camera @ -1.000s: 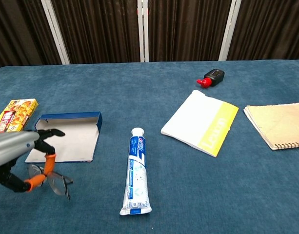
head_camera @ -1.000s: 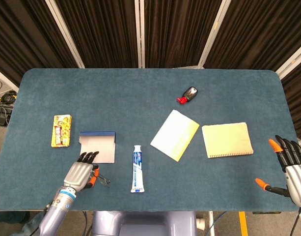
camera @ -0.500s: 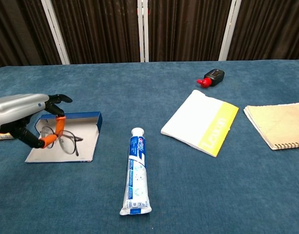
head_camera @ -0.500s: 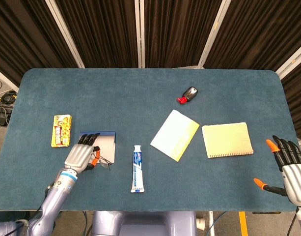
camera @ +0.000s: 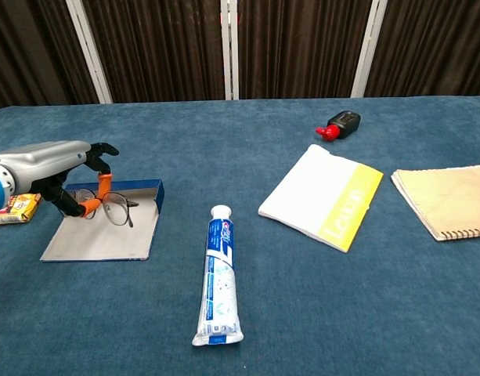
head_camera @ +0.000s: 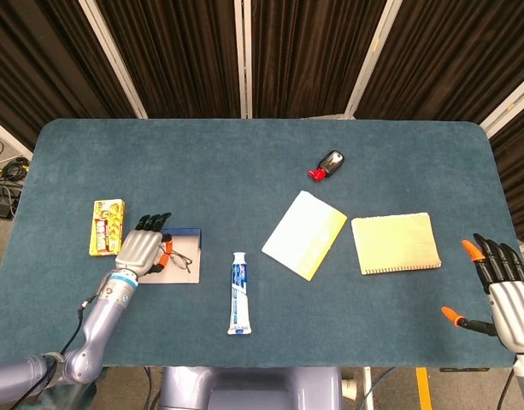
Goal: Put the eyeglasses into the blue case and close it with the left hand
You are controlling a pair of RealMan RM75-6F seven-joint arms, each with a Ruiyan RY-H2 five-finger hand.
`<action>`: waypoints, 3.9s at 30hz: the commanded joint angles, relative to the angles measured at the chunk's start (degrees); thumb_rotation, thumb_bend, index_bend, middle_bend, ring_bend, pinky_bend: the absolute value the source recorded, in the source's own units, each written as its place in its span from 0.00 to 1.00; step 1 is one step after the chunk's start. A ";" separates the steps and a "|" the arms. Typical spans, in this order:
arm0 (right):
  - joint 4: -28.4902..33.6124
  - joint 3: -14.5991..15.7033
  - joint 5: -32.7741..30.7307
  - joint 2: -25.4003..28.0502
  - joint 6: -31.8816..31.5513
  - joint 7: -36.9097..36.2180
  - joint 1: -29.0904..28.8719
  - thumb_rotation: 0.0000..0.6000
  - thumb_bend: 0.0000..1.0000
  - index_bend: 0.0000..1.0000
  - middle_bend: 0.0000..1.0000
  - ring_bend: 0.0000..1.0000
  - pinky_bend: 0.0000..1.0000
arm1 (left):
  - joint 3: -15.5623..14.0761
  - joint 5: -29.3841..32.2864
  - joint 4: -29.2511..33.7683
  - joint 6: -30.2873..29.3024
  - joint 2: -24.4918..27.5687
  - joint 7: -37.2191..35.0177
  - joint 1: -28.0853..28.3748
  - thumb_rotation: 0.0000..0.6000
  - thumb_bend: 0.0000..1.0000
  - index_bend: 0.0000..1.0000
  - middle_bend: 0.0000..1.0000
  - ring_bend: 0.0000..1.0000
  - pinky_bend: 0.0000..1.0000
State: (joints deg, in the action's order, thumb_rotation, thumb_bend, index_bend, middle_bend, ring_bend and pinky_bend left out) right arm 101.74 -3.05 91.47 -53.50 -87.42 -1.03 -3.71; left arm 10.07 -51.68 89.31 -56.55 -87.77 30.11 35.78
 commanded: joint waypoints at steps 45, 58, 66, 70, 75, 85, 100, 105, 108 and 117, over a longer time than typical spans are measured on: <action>-0.16 -0.50 -1.82 -0.23 0.70 0.47 -0.36 1.00 0.00 0.00 0.00 0.00 0.00 | -0.91 -4.49 -14.60 2.57 -4.24 -10.29 2.04 1.00 0.19 0.00 0.00 0.00 0.00; -0.88 -1.33 -5.14 -0.98 3.02 1.37 -1.25 1.00 0.00 0.00 0.00 0.00 0.00 | 0.41 -2.89 -21.11 6.70 -6.92 -10.05 4.94 1.00 0.20 0.00 0.00 0.00 0.00; -1.34 -1.68 -6.78 -1.59 4.22 2.25 -1.74 1.00 0.00 0.00 0.00 0.00 0.00 | 1.34 -2.19 -24.47 8.93 -6.82 -8.09 7.57 1.00 0.21 0.00 0.00 0.00 0.00; -1.38 -1.71 -7.15 -1.71 4.48 2.56 -1.82 1.00 0.00 0.00 0.00 0.00 0.00 | 1.54 -2.21 -24.09 8.61 -6.20 -7.52 7.98 1.00 0.21 0.00 0.00 0.00 0.00; -1.26 -1.66 -7.06 -1.71 4.38 2.65 -1.79 1.00 0.00 0.00 0.00 0.00 0.00 | 1.28 -2.41 -22.32 8.16 -4.93 -8.57 7.27 1.00 0.22 0.00 0.00 0.00 0.00; -1.10 -1.47 -6.08 -1.33 3.47 1.91 -1.43 1.00 0.00 0.00 0.00 0.00 0.00 | -0.73 -7.81 -14.43 3.94 0.76 -13.09 3.41 1.00 0.21 0.00 0.00 0.00 0.00; -3.21 -0.84 -0.04 -2.82 -1.23 1.67 -0.62 1.00 0.00 0.00 0.00 0.00 0.00 | -11.40 -22.77 2.63 -8.07 9.20 -10.93 -6.30 1.00 0.04 0.17 0.00 0.00 0.00; -3.20 -0.73 0.35 -2.56 -1.59 1.14 -0.47 1.00 0.00 0.00 0.00 0.00 0.00 | -12.63 -23.22 3.00 -8.45 7.66 -6.88 -7.28 1.00 0.10 0.25 0.00 0.00 0.00; -3.18 -0.65 0.44 -2.41 -1.63 0.87 -0.42 1.00 0.00 0.00 0.00 0.00 0.00 | -12.43 -22.82 1.80 -8.42 5.90 -6.16 -7.58 1.00 0.15 0.28 0.00 0.00 0.00; -3.24 -0.67 0.16 -2.23 -1.32 0.37 -0.52 1.00 0.00 0.00 0.00 0.00 0.00 | -10.55 -21.58 -4.28 -8.02 -0.55 -6.02 -7.66 1.00 0.19 0.31 0.00 0.00 0.00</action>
State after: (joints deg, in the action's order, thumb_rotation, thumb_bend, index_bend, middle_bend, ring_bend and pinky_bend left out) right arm 98.51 -3.73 91.66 -55.72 -88.76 -0.64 -4.22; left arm -1.04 -73.59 86.30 -64.69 -87.08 24.01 28.11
